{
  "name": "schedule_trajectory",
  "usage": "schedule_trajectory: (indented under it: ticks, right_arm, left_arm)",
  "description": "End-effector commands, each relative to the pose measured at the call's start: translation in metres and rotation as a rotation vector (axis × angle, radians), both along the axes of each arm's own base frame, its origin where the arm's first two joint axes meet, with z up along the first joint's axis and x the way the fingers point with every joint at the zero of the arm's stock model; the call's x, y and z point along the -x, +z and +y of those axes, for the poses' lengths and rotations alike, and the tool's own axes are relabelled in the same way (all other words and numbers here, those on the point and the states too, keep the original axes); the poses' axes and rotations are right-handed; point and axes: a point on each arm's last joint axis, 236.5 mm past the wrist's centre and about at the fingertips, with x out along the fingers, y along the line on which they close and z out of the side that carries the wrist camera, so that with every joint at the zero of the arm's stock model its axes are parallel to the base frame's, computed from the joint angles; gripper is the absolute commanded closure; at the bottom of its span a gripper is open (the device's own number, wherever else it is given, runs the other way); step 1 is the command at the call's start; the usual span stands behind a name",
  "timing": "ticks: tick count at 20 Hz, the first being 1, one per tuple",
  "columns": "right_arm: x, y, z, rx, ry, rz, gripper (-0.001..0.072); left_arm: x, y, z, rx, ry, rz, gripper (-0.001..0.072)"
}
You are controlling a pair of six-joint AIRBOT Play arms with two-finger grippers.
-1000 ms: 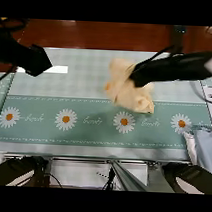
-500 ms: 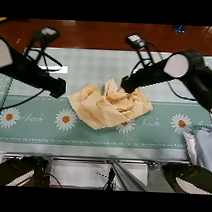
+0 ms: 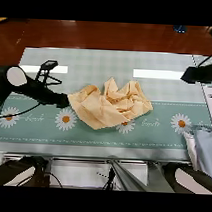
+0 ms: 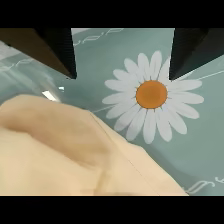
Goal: Fold the shirts.
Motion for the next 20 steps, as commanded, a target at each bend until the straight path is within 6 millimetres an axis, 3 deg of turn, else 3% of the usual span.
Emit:
schedule_trajectory:
  ticks: [1, 4, 7, 9, 14, 15, 17, 20]
  right_arm:
    - [0.002, -0.001, -0.032, -0.193, -0.125, -0.048, 0.0220]
    - [0.008, -0.017, -0.035, -0.226, -0.146, -0.030, 0.0221]
    - [0.014, -0.031, -0.032, -0.240, -0.148, 0.004, 0.0221]
    - [0.015, -0.033, -0.031, -0.242, -0.145, 0.009, 0.0221]
    - [0.015, -0.033, -0.031, -0.243, -0.146, 0.009, 0.0221]
    - [0.015, -0.033, -0.031, -0.244, -0.146, 0.009, 0.0221]
    - [0.015, -0.032, -0.029, -0.251, -0.146, 0.008, 0.0221]
    - [0.017, -0.033, -0.026, -0.261, -0.143, 0.018, 0.0221]
  left_arm:
    - [-0.018, -0.015, 0.018, 0.180, 0.186, 0.017, -0.0007]
    - [-0.037, -0.030, 0.012, 0.294, 0.247, 0.045, -0.0007]
    - [-0.044, -0.062, -0.002, 0.320, 0.275, 0.116, -0.0006]
    - [-0.047, -0.082, -0.007, 0.313, 0.286, 0.151, -0.0006]
    - [-0.059, -0.108, -0.019, 0.346, 0.350, 0.190, -0.0001]
    - [-0.062, -0.111, -0.022, 0.356, 0.374, 0.198, 0.0091]
    - [-0.070, -0.111, -0.031, 0.398, 0.404, 0.206, 0.0412]
    - [-0.076, -0.109, -0.036, 0.417, 0.392, 0.199, 0.0682]
